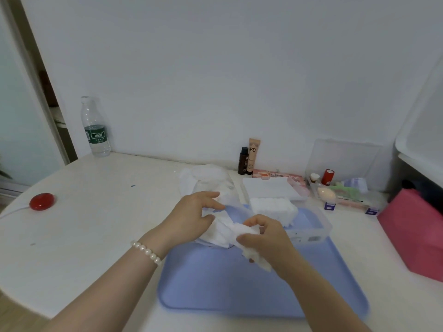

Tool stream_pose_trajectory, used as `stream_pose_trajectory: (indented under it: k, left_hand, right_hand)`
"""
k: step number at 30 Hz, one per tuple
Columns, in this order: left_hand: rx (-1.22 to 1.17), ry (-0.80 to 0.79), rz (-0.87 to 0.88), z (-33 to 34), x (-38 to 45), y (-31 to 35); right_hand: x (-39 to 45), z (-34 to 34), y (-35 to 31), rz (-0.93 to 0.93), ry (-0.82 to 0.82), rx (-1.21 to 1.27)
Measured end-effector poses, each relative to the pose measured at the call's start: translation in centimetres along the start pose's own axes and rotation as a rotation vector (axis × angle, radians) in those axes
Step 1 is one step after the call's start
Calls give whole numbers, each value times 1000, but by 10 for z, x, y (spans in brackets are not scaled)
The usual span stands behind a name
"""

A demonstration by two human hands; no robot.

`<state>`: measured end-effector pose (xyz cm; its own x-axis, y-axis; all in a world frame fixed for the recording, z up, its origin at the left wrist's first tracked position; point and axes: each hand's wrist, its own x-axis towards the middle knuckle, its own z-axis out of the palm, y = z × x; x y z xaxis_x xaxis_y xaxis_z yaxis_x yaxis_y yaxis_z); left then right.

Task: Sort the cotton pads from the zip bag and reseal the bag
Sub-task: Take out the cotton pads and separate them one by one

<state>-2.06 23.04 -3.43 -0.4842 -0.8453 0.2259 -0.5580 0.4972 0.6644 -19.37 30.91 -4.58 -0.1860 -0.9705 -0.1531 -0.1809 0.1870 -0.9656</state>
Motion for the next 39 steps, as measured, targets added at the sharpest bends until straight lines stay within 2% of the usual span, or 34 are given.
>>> stream_pose_trajectory:
  k: [4, 8, 11, 13, 17, 20, 23, 24, 27, 28, 32, 35, 37, 39]
  left_hand:
    - [-95, 82, 21, 1, -1, 12]
    - [-504, 203, -29, 4, 1, 32]
    - [-919, 125, -149, 12, 9, 52]
    - [-1065, 20, -190, 22, 16, 64]
    - [-1255, -132, -205, 48, 29, 89]
    - [-1385, -24, -276, 63, 44, 106]
    - [-1504, 102, -323, 75, 60, 113]
    - [-1534, 119, -345, 79, 65, 113]
    - [-1635, 148, -414, 87, 74, 117]
    - [-1684, 148, -430, 89, 77, 120]
    - [-1949, 24, -460, 92, 83, 132]
    - [-1934, 45, -472, 98, 88, 136]
    - [-1871, 123, -461, 101, 89, 139]
    - [-1792, 176, -448, 105, 90, 138]
  right_hand:
    - [-5, -21, -5, 62, -88, 223]
    - [-9, -42, -13, 154, -234, 671]
    - [-7, -51, -20, 153, -307, 903]
    - [-4, -52, -27, 122, -302, 958]
    - [1, -47, -44, 39, -143, 835]
    - [15, -50, -48, 1, -41, 851]
    - [26, -58, -49, -53, -12, 889]
    - [30, -61, -46, -102, -1, 778]
    - [40, -68, -38, -238, 90, 245]
    - [43, -71, -37, -283, 151, 179]
    - [53, -78, -37, -464, 356, 184]
    - [61, -78, -31, -450, 551, 195]
    - [64, -80, -30, -416, 576, 261]
    - [66, -84, -29, -339, 532, 385]
